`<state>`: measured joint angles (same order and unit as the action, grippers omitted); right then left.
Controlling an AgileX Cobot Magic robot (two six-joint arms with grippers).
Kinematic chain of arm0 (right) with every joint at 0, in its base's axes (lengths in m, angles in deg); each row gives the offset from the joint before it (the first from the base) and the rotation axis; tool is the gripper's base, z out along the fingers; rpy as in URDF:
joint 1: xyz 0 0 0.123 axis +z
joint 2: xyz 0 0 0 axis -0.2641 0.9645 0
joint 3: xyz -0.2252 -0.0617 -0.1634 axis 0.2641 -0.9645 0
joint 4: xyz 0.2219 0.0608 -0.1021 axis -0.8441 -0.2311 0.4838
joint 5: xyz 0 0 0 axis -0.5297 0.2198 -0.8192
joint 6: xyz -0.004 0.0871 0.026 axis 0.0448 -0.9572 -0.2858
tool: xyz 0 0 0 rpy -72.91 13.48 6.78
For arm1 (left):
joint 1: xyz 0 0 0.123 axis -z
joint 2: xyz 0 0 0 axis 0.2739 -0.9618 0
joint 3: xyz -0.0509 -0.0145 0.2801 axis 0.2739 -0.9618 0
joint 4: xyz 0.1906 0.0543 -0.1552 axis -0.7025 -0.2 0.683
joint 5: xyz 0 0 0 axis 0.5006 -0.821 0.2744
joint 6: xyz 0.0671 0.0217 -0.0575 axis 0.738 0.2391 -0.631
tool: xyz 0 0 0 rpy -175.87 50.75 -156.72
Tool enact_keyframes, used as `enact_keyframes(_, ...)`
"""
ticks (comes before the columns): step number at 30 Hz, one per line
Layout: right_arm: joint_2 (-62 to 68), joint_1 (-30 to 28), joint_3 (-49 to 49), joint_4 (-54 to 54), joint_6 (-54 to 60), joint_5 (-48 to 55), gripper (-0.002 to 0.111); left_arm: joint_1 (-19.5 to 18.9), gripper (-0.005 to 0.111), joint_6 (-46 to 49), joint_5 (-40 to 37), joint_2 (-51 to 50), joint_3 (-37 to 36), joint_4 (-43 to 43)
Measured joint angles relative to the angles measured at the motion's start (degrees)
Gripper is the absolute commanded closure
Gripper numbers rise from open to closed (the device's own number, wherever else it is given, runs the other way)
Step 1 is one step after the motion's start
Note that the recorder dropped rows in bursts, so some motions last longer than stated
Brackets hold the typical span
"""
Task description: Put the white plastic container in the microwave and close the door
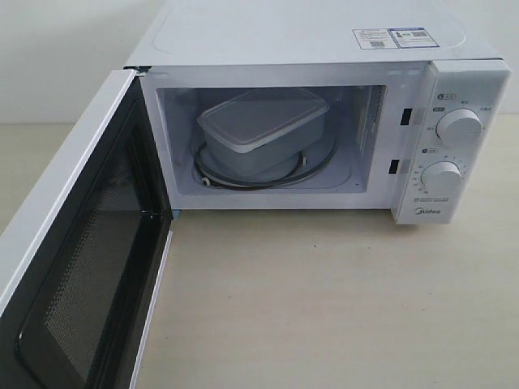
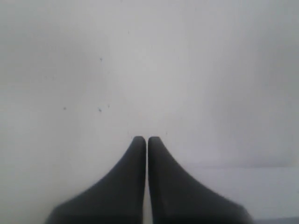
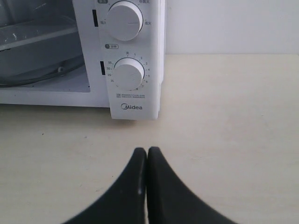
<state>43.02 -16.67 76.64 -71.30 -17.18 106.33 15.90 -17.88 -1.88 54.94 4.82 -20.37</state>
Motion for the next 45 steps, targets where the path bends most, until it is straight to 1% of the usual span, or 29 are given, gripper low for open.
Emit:
enact_keyframes(3,0.0,0.0,0.0,0.0,0.0,0.0,0.108,0.0,0.103,0.0,5.5,0.0,0.2,0.0)
enact_keyframes(7,0.0,0.0,0.0,0.0,0.0,0.0,0.108,0.0,0.103,0.0,7.9,0.0,0.2,0.0)
enact_keyframes(15,0.0,0.0,0.0,0.0,0.0,0.0,0.108,0.0,0.103,0.0,7.8,-0.3,0.2,0.0)
enact_keyframes(20,0.0,0.0,0.0,0.0,0.0,0.0,0.108,0.0,0.103,0.0,4.1,-2.2,0.3,0.0)
enact_keyframes(21,0.0,0.0,0.0,0.0,0.0,0.0,0.108,0.0,0.103,0.0,2.5,-3.1,0.5,0.0)
enact_keyframes(23,0.0,0.0,0.0,0.0,0.0,0.0,0.108,0.0,0.103,0.0,-3.1,-5.5,2.2,0.0)
enact_keyframes(26,0.0,0.0,0.0,0.0,0.0,0.0,0.108,0.0,0.103,0.1,-15.4,-9.7,7.0,0.0)
enact_keyframes(27,0.0,0.0,0.0,0.0,0.0,0.0,0.108,0.0,0.103,0.5,-20.7,-11.3,9.1,0.5)
enact_keyframes(29,0.0,0.0,0.0,0.0,0.0,0.0,0.108,0.0,0.103,4.5,-31.8,-14.4,13.5,2.9)
enact_keyframes(32,0.0,0.0,0.0,0.0,0.0,0.0,0.108,0.0,0.103,13.6,-46.0,-18.5,19.0,11.0)
enact_keyframes(34,0.0,0.0,0.0,0.0,0.0,0.0,0.108,0.0,0.103,20.2,-52.6,-21.0,21.3,16.7)
enact_keyframes(36,0.0,0.0,0.0,0.0,0.0,0.0,0.108,0.0,0.103,24.1,-56.8,-23.1,22.5,21.2)
enact_keyframes(38,0.0,0.0,0.0,0.0,0.0,0.0,0.108,0.0,0.103,26.2,-59.8,-25.3,23.0,23.4)
enact_keyframes(41,0.0,0.0,0.0,0.0,0.0,0.0,0.108,0.0,0.103,27.2,-63.6,-28.3,23.0,23.7)
enact_keyframes(45,0.0,0.0,0.0,0.0,0.0,0.0,0.108,0.0,0.103,28.6,-65.4,-31.8,23.0,23.7)
